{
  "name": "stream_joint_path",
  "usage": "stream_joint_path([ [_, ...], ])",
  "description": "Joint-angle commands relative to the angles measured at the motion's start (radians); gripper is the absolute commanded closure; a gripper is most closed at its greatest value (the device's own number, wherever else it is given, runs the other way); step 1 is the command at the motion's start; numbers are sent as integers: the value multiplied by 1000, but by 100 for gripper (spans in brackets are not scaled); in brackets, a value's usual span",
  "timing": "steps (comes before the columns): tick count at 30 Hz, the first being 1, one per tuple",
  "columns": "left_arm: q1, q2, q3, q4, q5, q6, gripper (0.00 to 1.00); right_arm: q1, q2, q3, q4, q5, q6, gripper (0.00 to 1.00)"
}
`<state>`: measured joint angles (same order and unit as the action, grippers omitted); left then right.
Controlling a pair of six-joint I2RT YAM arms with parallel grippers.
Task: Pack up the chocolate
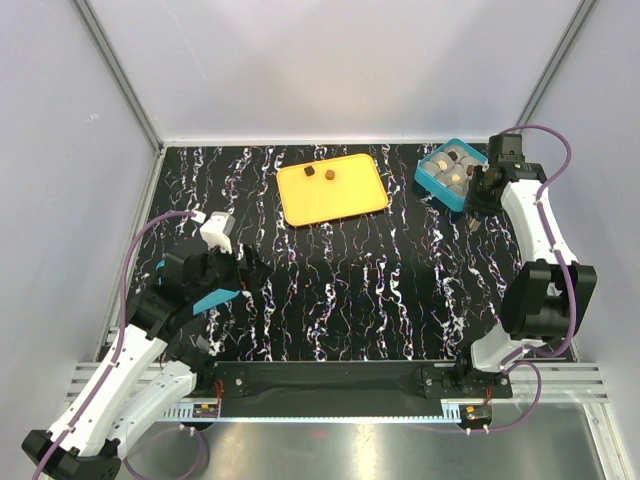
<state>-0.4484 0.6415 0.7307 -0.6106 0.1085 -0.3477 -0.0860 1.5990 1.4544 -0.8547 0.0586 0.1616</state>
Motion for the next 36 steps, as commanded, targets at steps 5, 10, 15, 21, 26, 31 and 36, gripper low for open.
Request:
stream_joint_path([
  [5, -6, -2, 3, 38, 8, 10, 1, -1, 9, 1, 54, -8, 0, 73],
  [10, -7, -3, 3, 38, 5, 10, 1, -1, 19, 1, 60, -14, 0, 72],
  [15, -7, -3, 4, 38, 3, 10, 1, -1, 29, -3, 62, -20, 0, 71],
  [21, -9, -2, 3, 37, 2, 12, 1, -1, 33, -19, 69, -23, 3, 69],
  [26, -9, -5, 4, 37, -1, 12, 1, -1, 42, -20, 75, -20, 0, 67],
  [31, -9, -5, 4, 37, -3, 10, 1, -1, 50, -11, 72, -20, -2, 65],
  [36, -9, -6, 4, 37, -4, 10, 1, -1, 52, -9, 74, -26, -2, 62],
])
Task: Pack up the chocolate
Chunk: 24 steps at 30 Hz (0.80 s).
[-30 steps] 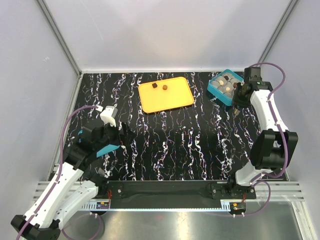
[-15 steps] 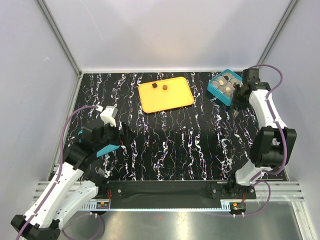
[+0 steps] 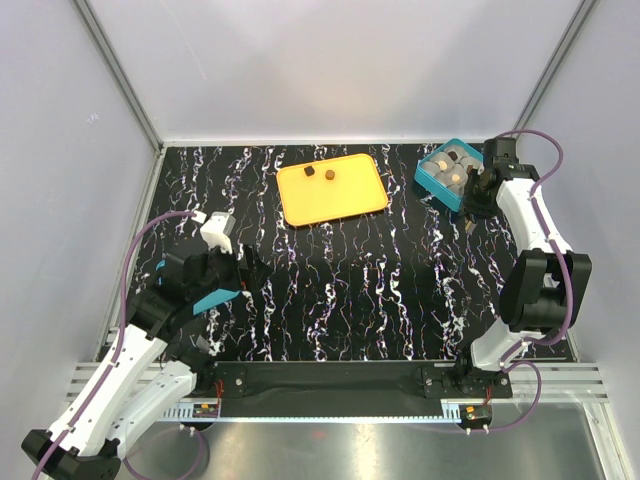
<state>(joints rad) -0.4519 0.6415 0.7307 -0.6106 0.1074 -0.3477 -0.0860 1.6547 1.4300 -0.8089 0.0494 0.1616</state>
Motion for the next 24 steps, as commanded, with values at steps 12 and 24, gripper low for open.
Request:
stream_joint_path([
  [12, -5, -6, 4, 35, -6, 12, 1, -1, -3, 21, 28, -17, -2, 61],
  [24, -5, -8, 4, 35, -6, 12, 1, -1, -3, 30, 20, -6, 3, 58],
])
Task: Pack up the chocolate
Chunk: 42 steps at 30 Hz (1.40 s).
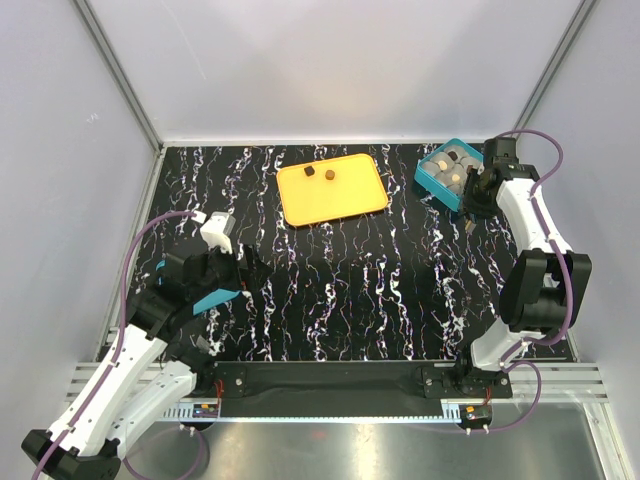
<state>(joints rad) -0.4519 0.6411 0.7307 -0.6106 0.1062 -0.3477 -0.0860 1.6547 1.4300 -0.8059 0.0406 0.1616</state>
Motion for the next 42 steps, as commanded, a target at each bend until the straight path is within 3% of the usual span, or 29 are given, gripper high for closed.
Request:
stream_joint_path([
  [1, -5, -8, 4, 35, -5, 12, 1, -1, -4, 30, 17, 2, 3, 58],
  [12, -5, -11, 4, 35, -11, 10, 1, 38, -44, 158, -67, 16, 27, 59],
  [18, -5, -14, 4, 35, -8, 10, 1, 273, -90, 130, -69, 56, 84, 60],
  [24, -7, -15, 4, 37, -7, 10, 1, 503, -113, -14, -27, 140, 168, 60],
  [31, -10, -15, 4, 37, -3, 10, 1, 653, -188, -284, 40, 278, 295, 59],
  [42, -10, -9, 4, 38, -7, 10, 1, 781, -300, -621, 180, 196, 466, 49],
])
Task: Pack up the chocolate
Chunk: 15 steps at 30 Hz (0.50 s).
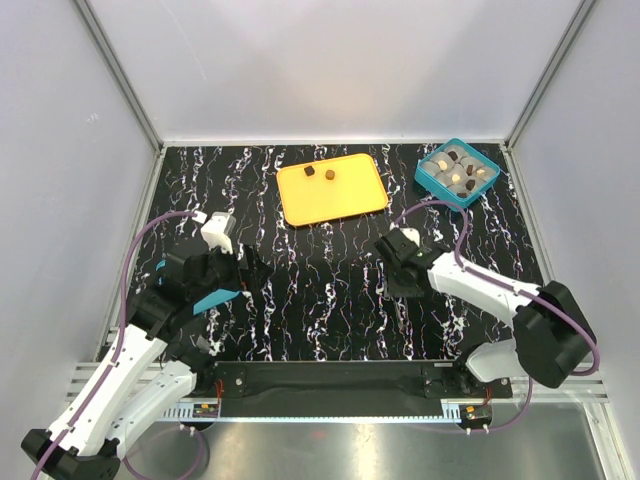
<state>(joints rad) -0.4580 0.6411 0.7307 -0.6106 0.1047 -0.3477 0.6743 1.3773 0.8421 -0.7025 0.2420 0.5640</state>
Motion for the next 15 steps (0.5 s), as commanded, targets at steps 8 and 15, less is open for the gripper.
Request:
stream_joint_path([
  [8, -5, 5, 4, 35, -10, 9, 1, 45, 51, -74, 153, 31, 65, 40],
  [15, -5, 15, 3, 31, -22, 7, 1, 45, 126, -51, 250, 51, 22, 41],
])
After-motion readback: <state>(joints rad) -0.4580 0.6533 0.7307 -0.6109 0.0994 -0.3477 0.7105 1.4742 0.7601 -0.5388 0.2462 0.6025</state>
